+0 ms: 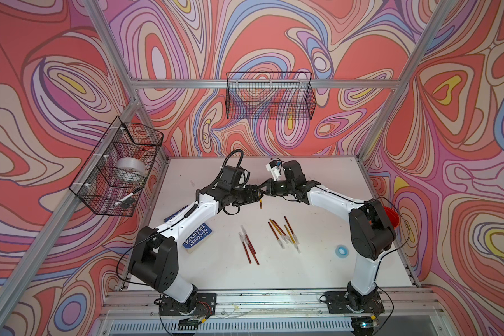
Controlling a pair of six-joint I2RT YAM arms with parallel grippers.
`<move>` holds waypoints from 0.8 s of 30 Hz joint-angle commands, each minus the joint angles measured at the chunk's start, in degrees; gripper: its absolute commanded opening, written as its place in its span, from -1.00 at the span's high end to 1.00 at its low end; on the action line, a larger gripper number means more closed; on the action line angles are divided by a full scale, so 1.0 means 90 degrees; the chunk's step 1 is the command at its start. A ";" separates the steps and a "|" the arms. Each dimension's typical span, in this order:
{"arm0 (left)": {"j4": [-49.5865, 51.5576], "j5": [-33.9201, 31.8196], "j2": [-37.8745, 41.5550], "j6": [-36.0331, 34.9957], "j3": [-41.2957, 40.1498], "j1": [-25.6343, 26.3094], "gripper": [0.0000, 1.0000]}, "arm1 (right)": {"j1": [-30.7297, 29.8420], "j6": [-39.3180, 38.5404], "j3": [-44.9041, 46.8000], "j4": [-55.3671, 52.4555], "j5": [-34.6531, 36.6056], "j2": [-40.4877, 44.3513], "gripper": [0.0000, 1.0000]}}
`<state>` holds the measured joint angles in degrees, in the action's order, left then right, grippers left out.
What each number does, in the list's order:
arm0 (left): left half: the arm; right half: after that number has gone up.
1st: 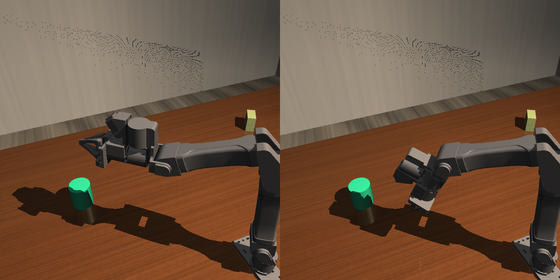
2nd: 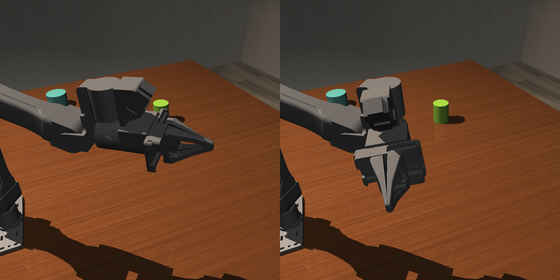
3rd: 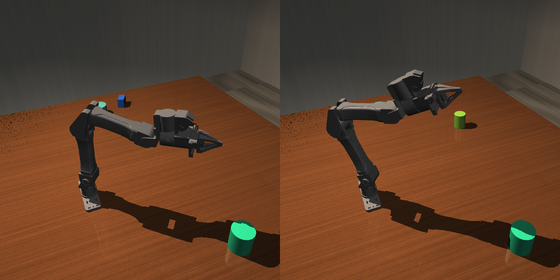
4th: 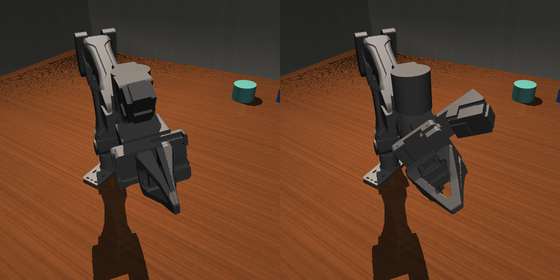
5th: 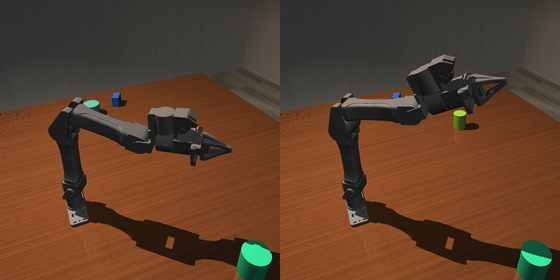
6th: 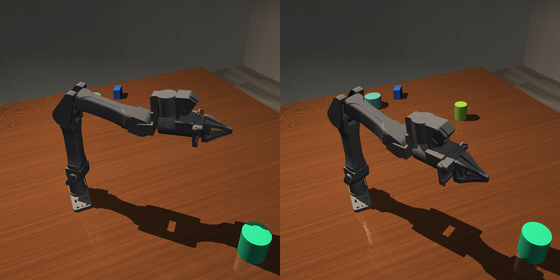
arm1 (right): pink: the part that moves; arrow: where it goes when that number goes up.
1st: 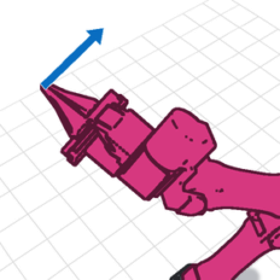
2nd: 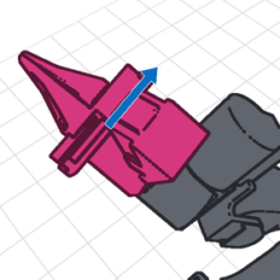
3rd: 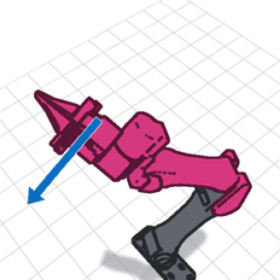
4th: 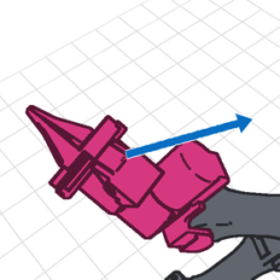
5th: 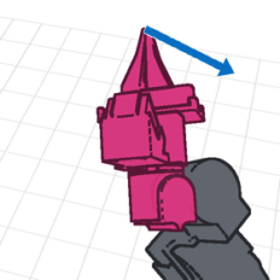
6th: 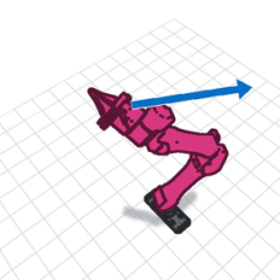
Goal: Remove protective caps from carving knives
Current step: Place the carving knife at the center of the board.
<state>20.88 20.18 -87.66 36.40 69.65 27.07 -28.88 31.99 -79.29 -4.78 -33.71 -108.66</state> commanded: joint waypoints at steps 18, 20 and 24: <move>0.1652 -0.2696 -0.0782 -0.0079 0.0997 -0.1645 -0.67 | 0.0045 -0.0727 0.0028 -0.0567 0.0947 0.0042 1.00; 0.1907 -0.3147 -0.1226 -0.0164 0.1487 -0.1679 -0.67 | 0.0043 -0.0770 0.0050 -0.0576 0.0980 0.0018 1.00; 0.2518 -0.3791 -0.2179 -0.0324 0.2629 -0.1837 -0.70 | 0.0051 -0.0834 -0.0031 -0.0608 0.0972 -0.0157 1.00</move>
<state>36.86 -6.37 -103.98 35.33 88.09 11.68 -28.77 25.91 -79.57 -9.72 -25.93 -108.95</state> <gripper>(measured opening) 0.846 0.093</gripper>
